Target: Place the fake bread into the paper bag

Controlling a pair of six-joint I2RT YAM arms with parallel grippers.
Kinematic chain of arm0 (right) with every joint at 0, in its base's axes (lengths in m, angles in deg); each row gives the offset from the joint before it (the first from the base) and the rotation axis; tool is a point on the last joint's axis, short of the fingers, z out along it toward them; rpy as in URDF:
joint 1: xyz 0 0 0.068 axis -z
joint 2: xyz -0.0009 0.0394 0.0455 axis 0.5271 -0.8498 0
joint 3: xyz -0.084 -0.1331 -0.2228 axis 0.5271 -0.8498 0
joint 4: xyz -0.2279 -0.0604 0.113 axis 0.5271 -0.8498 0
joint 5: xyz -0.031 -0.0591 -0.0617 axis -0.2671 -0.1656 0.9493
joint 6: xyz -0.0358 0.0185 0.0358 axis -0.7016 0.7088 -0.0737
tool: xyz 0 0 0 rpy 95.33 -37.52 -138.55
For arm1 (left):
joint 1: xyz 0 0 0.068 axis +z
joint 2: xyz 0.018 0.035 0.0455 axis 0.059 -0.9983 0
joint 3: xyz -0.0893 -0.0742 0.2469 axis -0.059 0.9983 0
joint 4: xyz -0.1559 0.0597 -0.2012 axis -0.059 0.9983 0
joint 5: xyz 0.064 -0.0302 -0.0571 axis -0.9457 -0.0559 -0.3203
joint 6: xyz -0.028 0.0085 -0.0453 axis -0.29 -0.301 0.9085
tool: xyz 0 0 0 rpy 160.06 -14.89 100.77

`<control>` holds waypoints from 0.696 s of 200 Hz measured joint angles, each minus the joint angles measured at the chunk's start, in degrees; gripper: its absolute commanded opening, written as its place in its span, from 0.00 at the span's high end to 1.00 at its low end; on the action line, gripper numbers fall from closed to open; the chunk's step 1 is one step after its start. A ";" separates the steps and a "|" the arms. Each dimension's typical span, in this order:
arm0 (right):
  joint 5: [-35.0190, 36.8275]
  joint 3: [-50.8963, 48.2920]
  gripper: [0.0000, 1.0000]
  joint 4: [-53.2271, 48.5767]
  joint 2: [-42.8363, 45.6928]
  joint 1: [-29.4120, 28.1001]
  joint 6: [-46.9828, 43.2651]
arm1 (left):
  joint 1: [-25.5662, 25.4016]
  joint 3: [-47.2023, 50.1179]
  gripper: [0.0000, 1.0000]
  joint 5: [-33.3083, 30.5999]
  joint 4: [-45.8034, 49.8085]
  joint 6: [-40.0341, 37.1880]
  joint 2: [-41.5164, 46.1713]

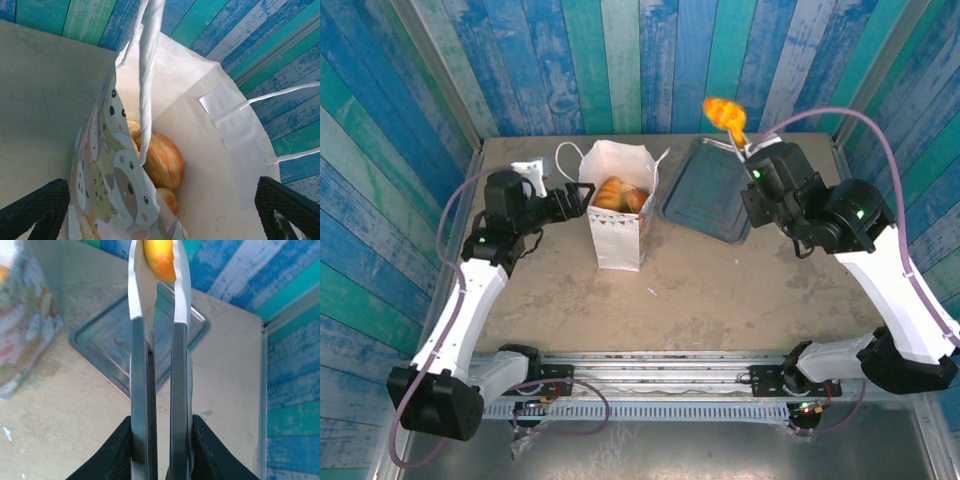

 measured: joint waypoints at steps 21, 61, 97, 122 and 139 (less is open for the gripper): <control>1.07 4.59 0.71 0.68 -3.41 -3.67 -0.98 | 0.00 0.04 0.01 -0.31 -1.33 0.90 -0.74; 2.54 7.76 0.72 4.70 -9.84 -10.51 -3.43 | 0.00 0.04 0.10 -3.17 -3.45 1.84 -2.54; 0.44 7.96 0.72 9.55 -14.95 -13.68 -2.69 | 0.00 0.09 0.15 -3.89 -5.57 3.23 -3.08; -2.01 7.58 0.72 11.78 -17.59 -13.97 -1.22 | 0.00 0.57 0.21 -4.66 -6.93 3.78 -3.08; -3.63 7.58 0.72 12.39 -19.52 -13.99 -0.24 | 0.00 0.94 0.26 -4.87 -7.23 3.85 -3.17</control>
